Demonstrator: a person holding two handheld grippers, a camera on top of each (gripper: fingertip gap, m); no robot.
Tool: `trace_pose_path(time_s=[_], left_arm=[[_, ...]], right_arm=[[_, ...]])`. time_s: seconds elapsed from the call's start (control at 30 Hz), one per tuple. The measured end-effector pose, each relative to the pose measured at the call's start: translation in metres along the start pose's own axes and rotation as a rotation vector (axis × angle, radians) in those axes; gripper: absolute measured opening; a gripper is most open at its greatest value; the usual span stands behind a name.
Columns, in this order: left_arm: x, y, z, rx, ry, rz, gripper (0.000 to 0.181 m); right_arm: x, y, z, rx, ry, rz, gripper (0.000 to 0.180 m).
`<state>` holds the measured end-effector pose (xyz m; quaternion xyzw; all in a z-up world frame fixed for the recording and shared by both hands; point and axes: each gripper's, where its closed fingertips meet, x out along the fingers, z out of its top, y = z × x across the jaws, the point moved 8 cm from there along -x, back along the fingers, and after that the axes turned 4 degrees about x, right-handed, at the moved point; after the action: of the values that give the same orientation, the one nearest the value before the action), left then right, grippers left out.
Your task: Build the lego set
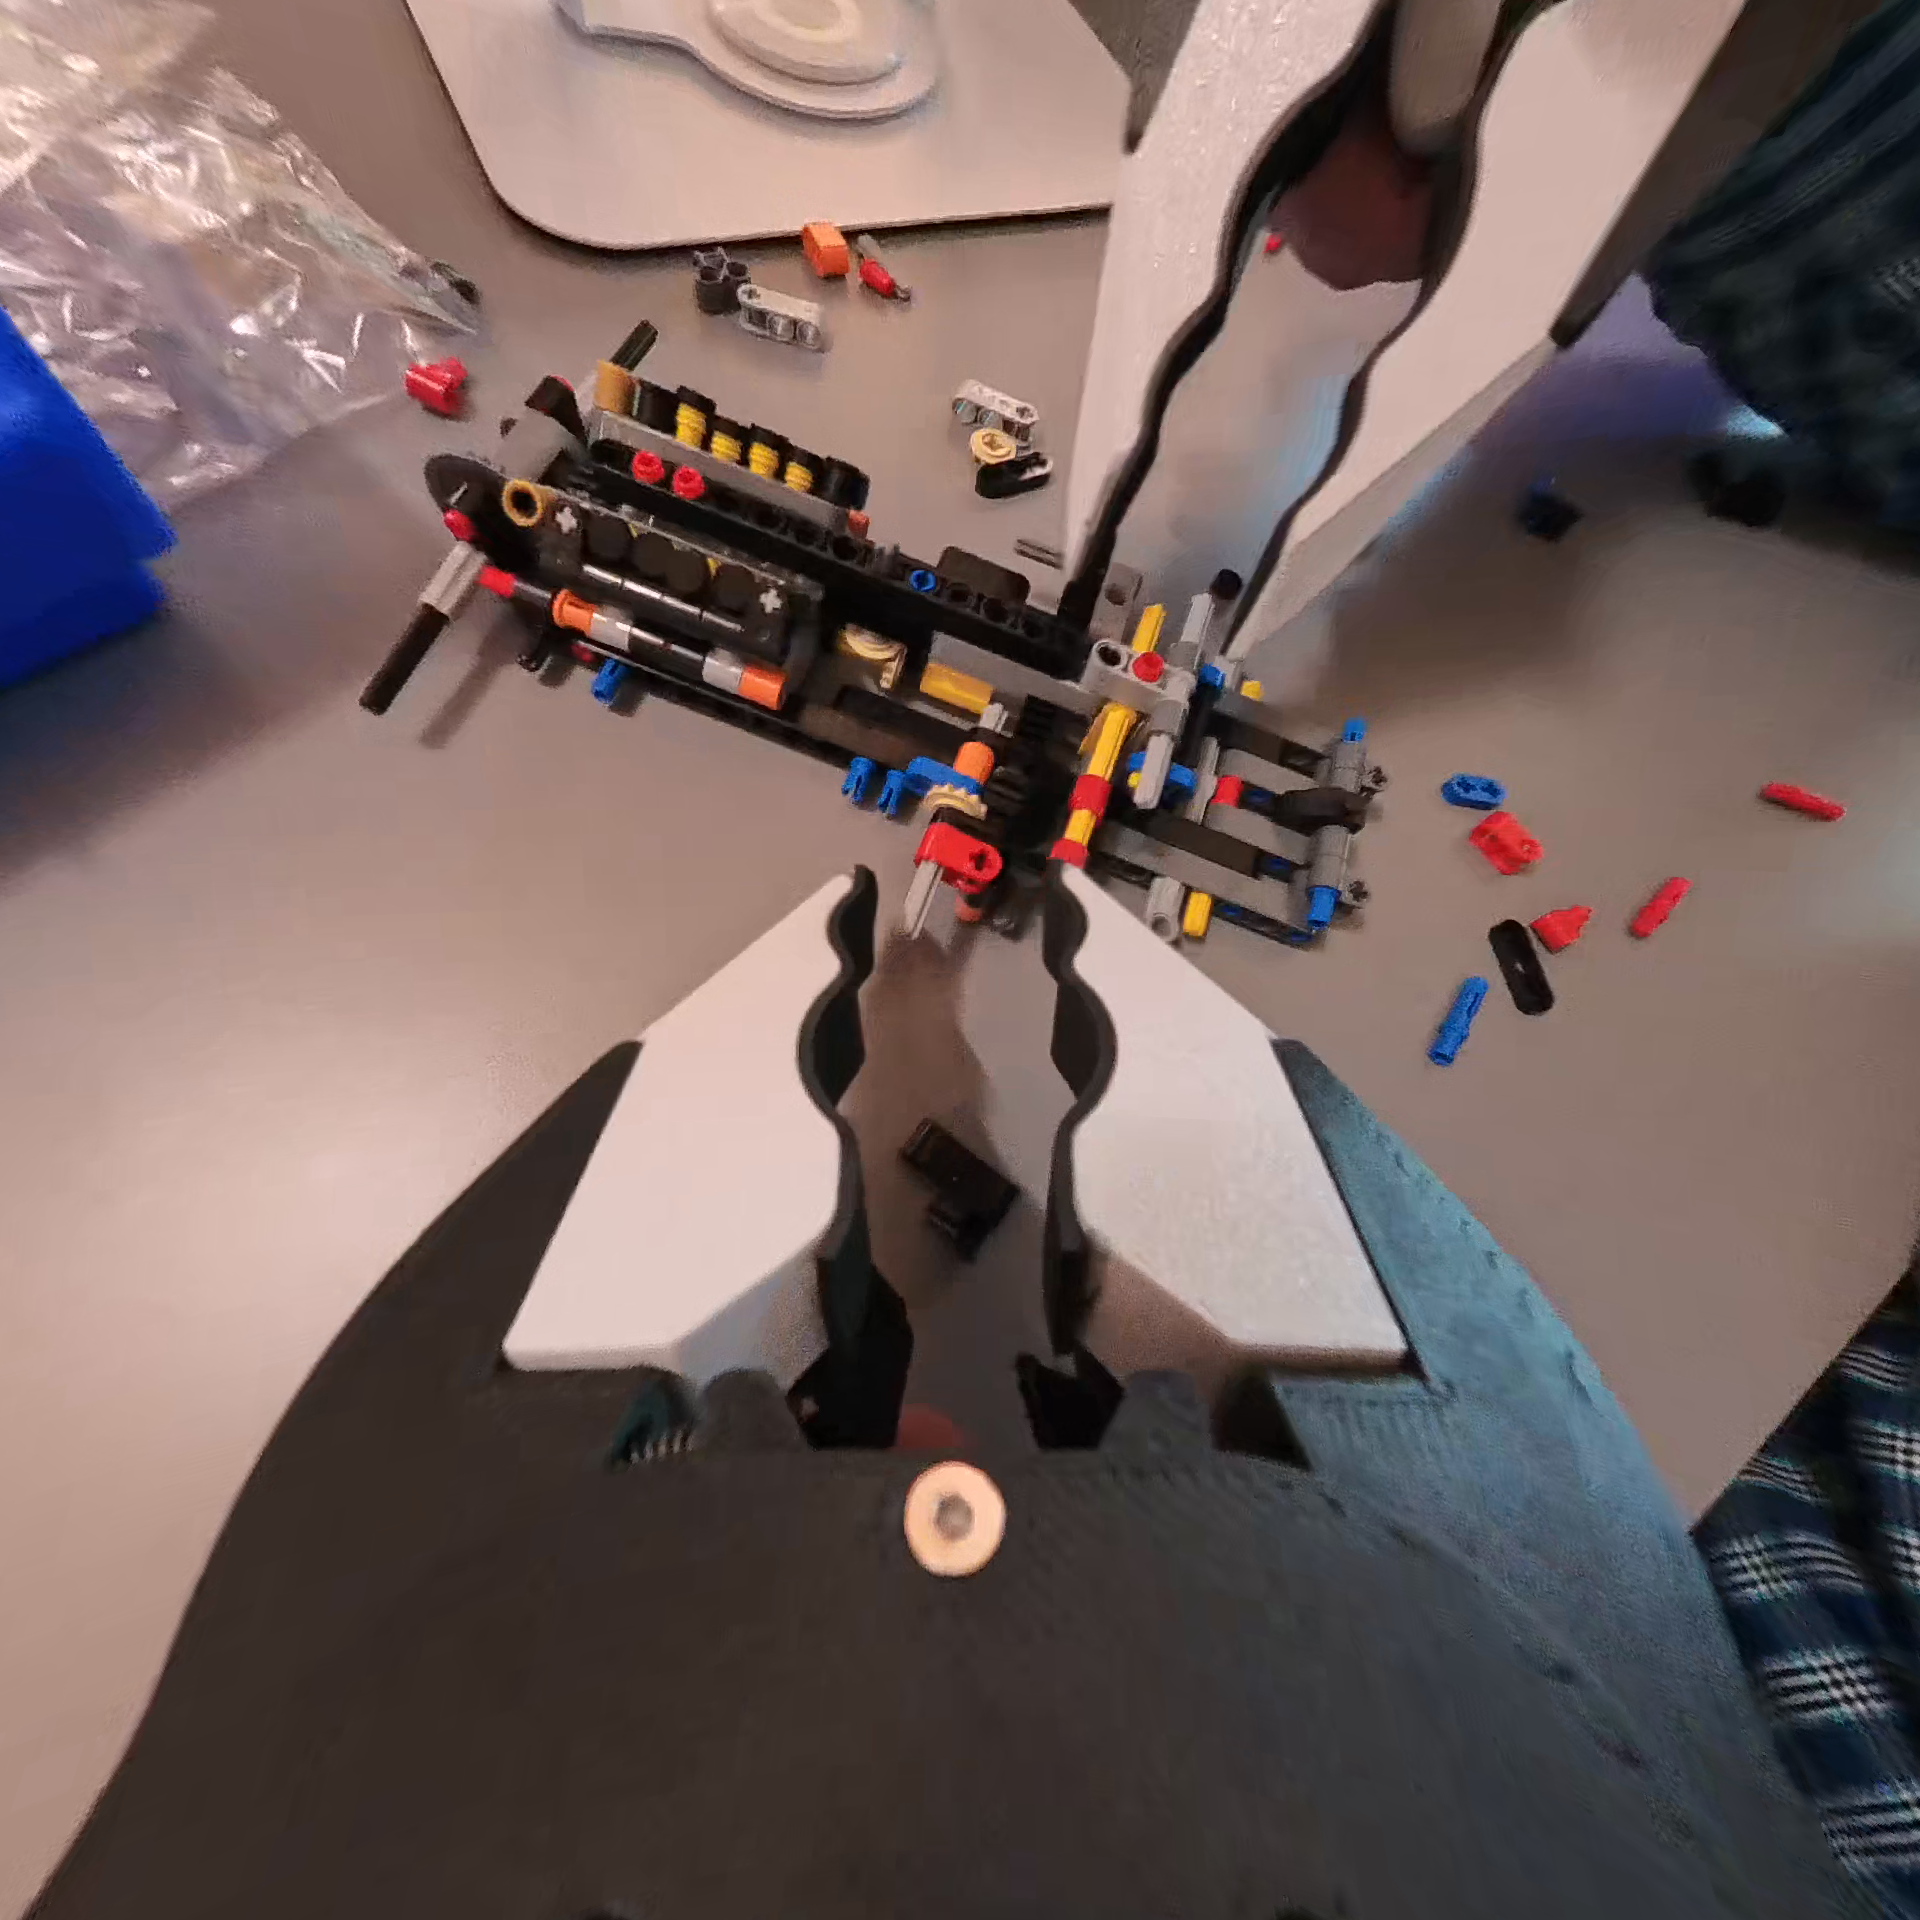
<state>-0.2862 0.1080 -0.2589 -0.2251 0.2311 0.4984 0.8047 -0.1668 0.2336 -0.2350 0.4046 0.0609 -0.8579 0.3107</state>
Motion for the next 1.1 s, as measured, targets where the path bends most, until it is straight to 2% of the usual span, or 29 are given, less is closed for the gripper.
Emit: trace_pose_path(time_s=[0.07,0.33,0.8,0.9,1.1], left_arm=[[0.001,0.000,-0.001,-0.007,-0.006,-0.012,0.017],[-0.004,-0.007,0.009,0.063,-0.080,0.024,0.014],[0.000,-0.041,0.011,0.435,-0.125,0.098,0.012],[-0.001,-0.048,0.007,0.466,-0.114,0.105,0.018],[-0.019,-0.046,0.000,0.406,-0.105,0.137,0.051]], right_arm=[[0.002,0.001,0.000,-0.003,0.001,0.007,0.023],[0.010,0.001,-0.003,0.006,0.004,0.033,0.017],[0.011,-0.001,-0.006,0.011,-0.005,0.058,0.017],[0.011,-0.001,-0.007,0.012,-0.002,0.067,0.021],[0.009,-0.002,-0.008,0.008,-0.004,0.077,0.023]])
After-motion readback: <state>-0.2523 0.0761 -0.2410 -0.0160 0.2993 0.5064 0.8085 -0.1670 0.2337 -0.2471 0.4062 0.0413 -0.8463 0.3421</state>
